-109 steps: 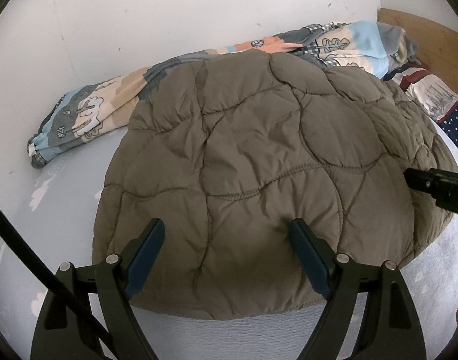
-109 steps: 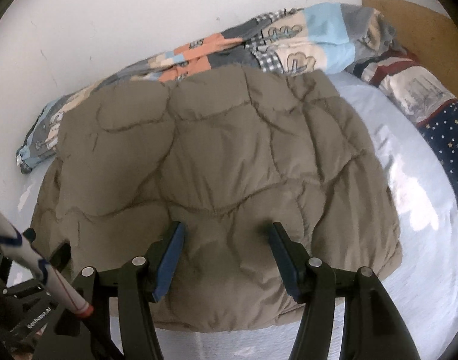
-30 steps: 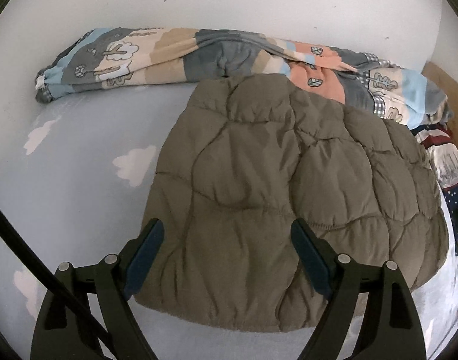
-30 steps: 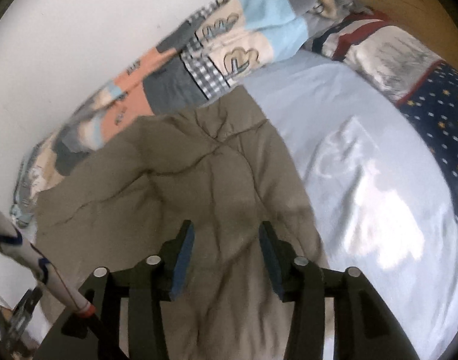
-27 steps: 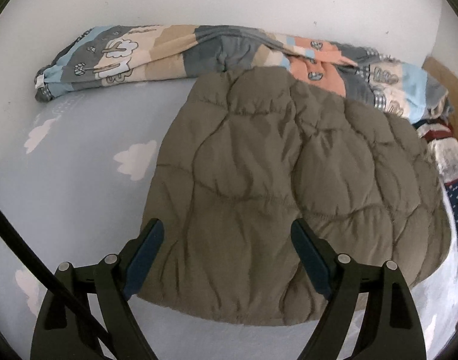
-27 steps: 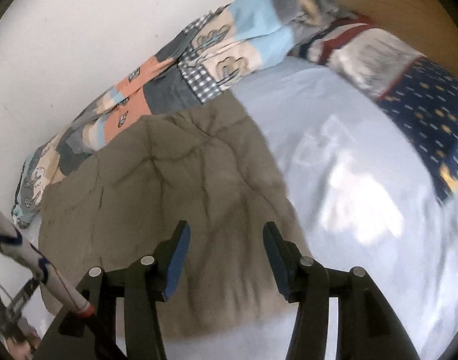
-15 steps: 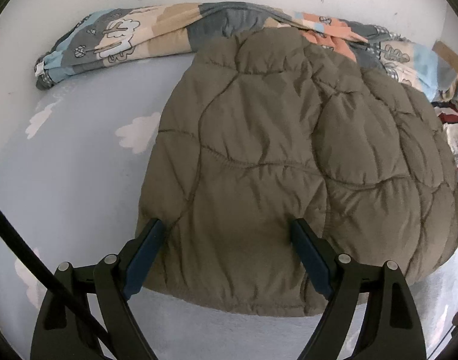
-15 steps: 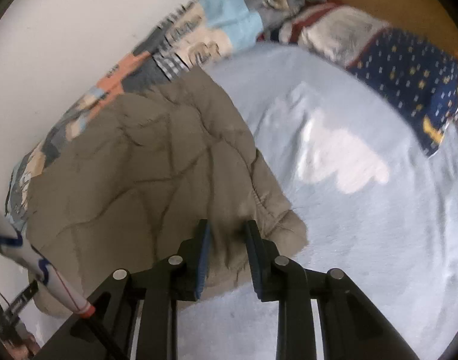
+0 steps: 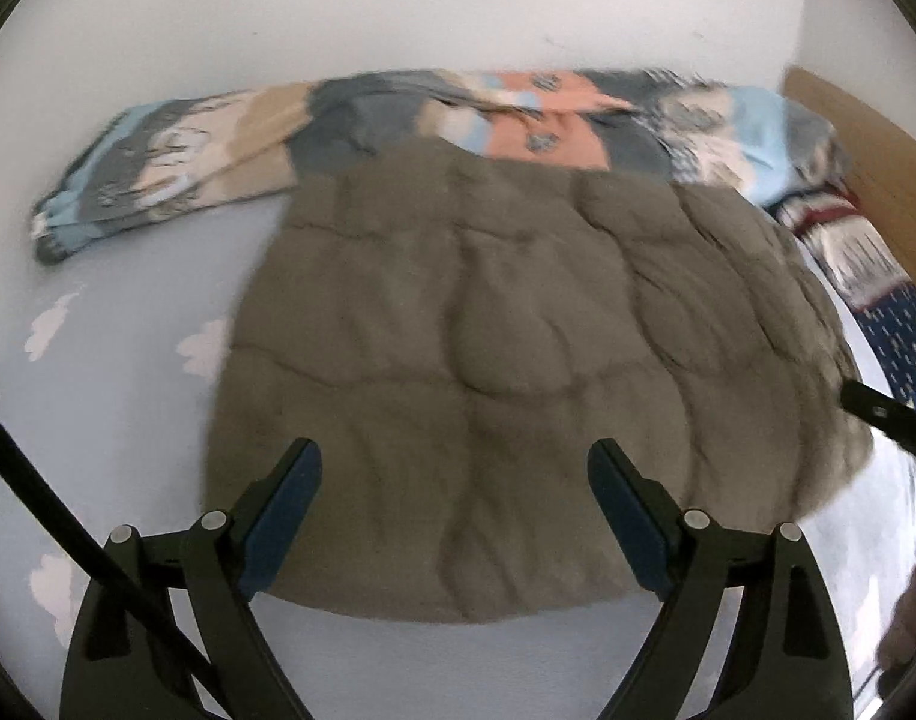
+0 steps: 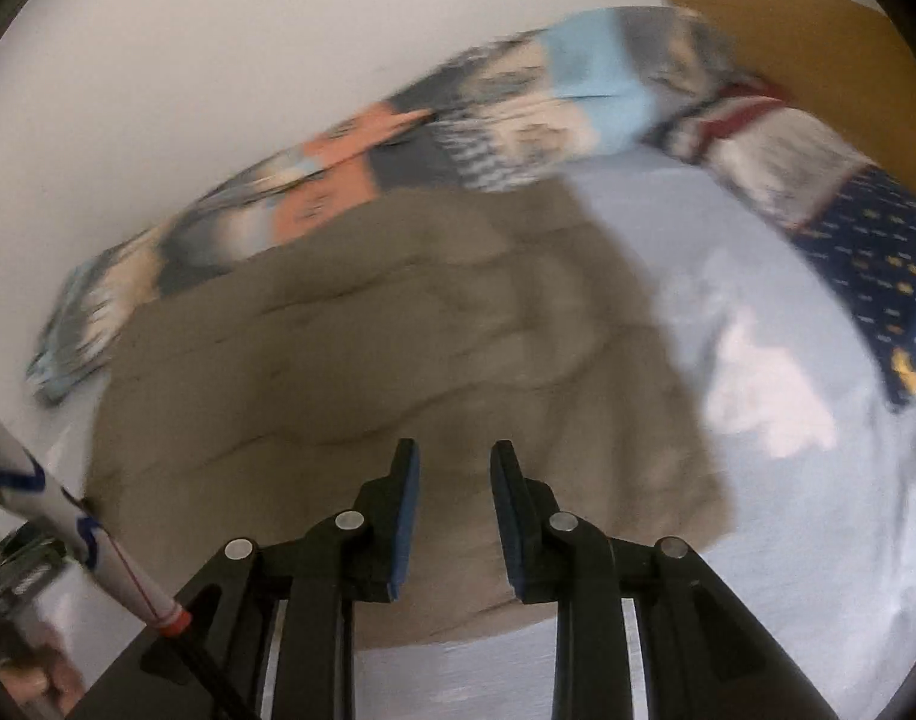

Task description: Fold large clothes

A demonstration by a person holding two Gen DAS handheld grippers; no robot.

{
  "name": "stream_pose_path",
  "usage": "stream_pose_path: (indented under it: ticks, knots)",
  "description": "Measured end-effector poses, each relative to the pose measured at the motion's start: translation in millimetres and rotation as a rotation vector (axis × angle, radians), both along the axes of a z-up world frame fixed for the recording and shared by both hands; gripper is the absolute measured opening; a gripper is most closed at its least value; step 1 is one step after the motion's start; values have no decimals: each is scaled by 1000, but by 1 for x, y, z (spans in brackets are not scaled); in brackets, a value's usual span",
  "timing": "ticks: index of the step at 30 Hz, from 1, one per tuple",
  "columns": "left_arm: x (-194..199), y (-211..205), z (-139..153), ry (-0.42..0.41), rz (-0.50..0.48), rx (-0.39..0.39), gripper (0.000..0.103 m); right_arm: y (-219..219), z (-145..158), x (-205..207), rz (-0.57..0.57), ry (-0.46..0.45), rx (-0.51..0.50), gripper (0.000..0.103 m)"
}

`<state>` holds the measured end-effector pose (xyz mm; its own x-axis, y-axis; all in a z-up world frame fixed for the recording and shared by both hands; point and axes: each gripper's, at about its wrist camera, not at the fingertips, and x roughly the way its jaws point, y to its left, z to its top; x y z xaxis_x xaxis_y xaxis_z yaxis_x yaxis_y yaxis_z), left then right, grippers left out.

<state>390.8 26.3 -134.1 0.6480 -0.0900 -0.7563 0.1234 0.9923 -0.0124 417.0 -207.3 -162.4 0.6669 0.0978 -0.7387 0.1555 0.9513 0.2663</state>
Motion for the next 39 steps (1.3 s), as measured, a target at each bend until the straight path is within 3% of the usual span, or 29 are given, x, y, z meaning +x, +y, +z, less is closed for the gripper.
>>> stream_pose_path:
  ticks: [5, 9, 12, 17, 21, 25, 29, 35, 39]
  knots:
    - [3, -21, -21, 73, -37, 54, 90, 33, -17, 5, 86, 42, -29, 27]
    - [12, -17, -33, 139, -20, 1, 90, 37, -39, 10, 98, 85, -52, 28]
    - [12, -17, -32, 137, -23, -4, 90, 32, -47, 13, 94, 103, -24, 29]
    - [14, 0, -17, 126, 20, -106, 90, 21, -32, 7, 54, 67, 33, 35]
    - [13, 23, -11, 135, 95, -159, 90, 8, -21, -1, -6, 41, 41, 51]
    - [17, 42, -22, 200, 167, -148, 90, -11, -35, -2, -53, 116, 74, 51]
    - [13, 38, -20, 216, 154, -114, 90, -22, -50, -4, -52, 173, 151, 52]
    - [-6, 56, 6, 168, 195, -168, 90, -33, -16, -21, -81, 80, 177, 55]
    - [-21, 100, 11, 195, 291, -276, 90, -55, -9, -43, -133, 68, 255, 55]
